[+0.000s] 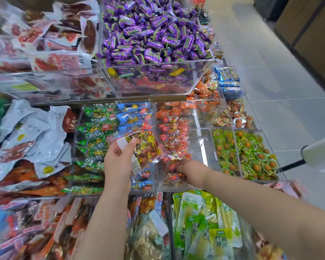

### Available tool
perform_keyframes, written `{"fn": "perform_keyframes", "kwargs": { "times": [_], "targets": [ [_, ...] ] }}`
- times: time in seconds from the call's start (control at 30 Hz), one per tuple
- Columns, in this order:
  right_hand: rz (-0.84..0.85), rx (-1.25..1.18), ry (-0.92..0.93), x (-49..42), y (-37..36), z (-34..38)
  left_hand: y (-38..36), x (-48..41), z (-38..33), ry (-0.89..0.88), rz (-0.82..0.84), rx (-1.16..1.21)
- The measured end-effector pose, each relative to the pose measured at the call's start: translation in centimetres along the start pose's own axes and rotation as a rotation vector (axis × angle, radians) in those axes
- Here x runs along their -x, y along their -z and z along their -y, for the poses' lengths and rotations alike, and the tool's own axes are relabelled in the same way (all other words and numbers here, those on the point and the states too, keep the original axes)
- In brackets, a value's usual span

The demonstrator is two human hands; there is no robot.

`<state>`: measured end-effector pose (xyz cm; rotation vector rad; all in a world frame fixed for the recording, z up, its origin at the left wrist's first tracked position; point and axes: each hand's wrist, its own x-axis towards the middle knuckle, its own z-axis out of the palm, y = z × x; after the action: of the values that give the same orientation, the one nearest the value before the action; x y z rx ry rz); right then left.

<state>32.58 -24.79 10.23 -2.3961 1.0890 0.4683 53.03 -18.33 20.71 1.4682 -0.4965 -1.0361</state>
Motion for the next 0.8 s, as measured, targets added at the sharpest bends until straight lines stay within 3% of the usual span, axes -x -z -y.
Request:
{"fn": "perform_keyframes", "kwargs": {
  "times": [0.27, 0.37, 0.43, 0.5, 0.6, 0.67, 0.8],
  "targets": [
    [-0.054, 0.055, 0.009, -1.0, -0.2, 0.1, 0.3, -0.5, -0.3, -0.043, 0.008, -0.021],
    [0.011, -0.239, 0.031, 0.4, 0.9, -0.3, 0.6, -0.6, -0.1, -0.038, 0.005, 0.002],
    [-0.082, -0.486, -0.083, 1.6, 1.7, -1.2, 0.9, -0.6, 0.1, -0.032, 0.004, 0.010],
    [-0.134, -0.532, -0.258, 2.6, 1.8, -2.1, 1.1, -0.5, 0.2, -0.022, -0.005, 0.013],
    [0.095, -0.560, -0.451, 2.9, 1.2, -2.4, 1.2, -0.6, 0.3, -0.024, -0.016, 0.019],
    [0.137, -0.720, -0.451, 2.3, 0.5, -2.0, 1.3, -0.7, 0.2, -0.025, -0.017, 0.019],
    [-0.070, -0.896, -0.403, 0.5, -1.1, -1.1, 1.3, -1.0, 0.3, -0.045, 0.009, 0.022]
  ]
}}
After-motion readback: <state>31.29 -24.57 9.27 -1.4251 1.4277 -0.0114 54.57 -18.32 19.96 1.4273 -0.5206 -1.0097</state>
